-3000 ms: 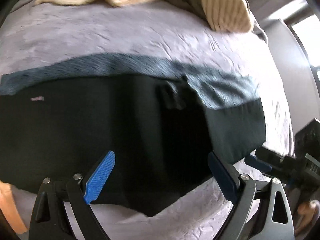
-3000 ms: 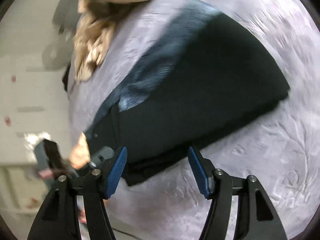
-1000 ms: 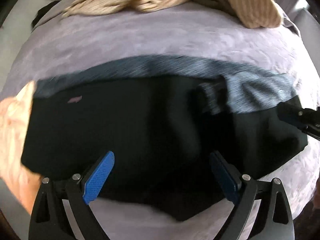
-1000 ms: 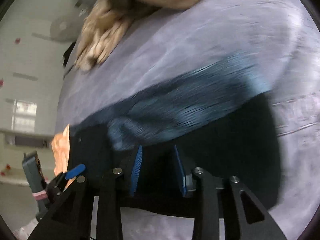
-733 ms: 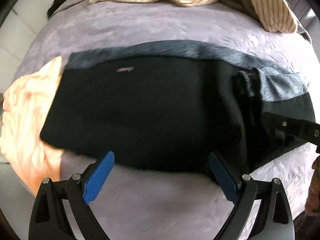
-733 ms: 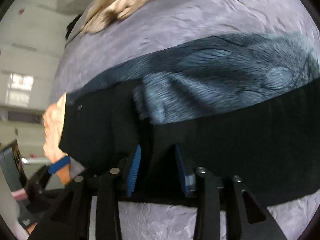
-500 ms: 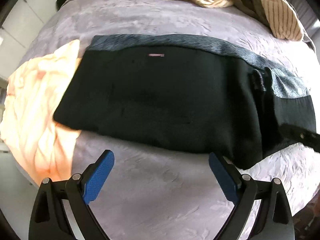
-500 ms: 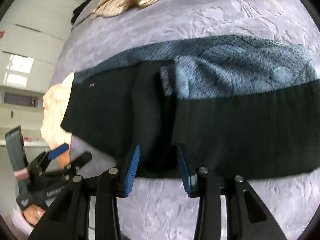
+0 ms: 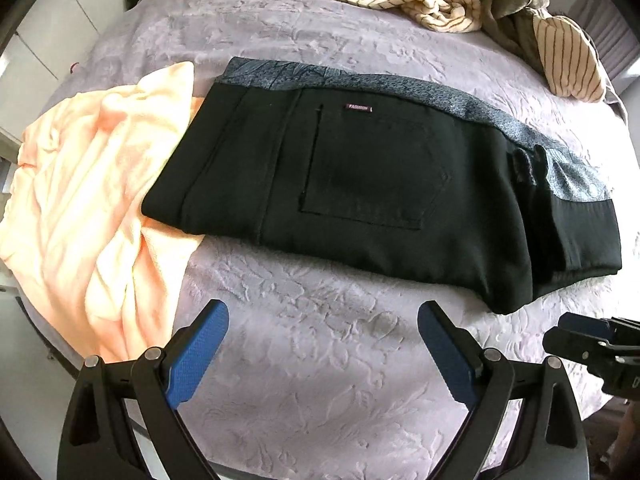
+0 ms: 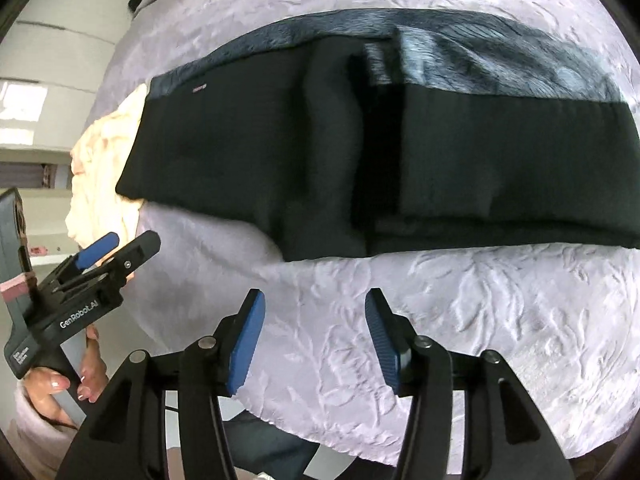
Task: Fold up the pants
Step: 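Release the trousers and hover both grippers over the folded strip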
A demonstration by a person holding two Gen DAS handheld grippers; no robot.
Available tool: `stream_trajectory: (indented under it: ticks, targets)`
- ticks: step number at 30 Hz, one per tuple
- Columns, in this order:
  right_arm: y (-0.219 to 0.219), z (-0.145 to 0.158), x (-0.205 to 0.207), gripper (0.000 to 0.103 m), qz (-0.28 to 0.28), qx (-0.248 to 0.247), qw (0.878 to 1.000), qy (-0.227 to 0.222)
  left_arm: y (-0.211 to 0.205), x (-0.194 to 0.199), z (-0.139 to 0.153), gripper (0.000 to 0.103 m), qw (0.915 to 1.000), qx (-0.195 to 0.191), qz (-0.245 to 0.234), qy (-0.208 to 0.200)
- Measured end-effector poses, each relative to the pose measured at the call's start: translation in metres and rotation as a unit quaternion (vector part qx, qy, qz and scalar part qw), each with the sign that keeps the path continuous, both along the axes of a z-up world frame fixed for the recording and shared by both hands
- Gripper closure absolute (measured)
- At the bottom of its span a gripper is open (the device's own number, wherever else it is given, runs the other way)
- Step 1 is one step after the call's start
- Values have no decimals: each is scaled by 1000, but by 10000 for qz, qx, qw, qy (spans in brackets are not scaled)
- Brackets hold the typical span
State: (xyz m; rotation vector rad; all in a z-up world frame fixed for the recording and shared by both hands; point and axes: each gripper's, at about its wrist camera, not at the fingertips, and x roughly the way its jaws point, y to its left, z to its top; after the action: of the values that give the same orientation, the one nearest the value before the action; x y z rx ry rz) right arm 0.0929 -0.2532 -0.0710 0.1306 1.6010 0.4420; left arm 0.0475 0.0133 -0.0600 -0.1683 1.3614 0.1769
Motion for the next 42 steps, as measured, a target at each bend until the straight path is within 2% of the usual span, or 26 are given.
stream_trajectory:
  ticks: [6, 13, 19, 33, 42]
  targets:
    - [25, 17, 1, 25, 330, -173, 9987, -344, 12, -2, -1, 7, 9999, -64, 107, -41]
    - [49, 12, -1, 23, 464, -290, 9977, -389, 31, -2, -8, 7, 9998, -102, 195, 7]
    - [59, 14, -2, 14, 487, -486, 9955, -652, 45, -1, -14, 7, 9996, -132, 252, 58]
    - [60, 8, -5, 14, 448, -646, 9947, -666, 44, 4, -21, 7, 9995, -226, 197, 54]
    - [47, -3, -8, 14, 249, -657, 9971, -277, 43, 14, -27, 7, 9993, -286, 229, 28]
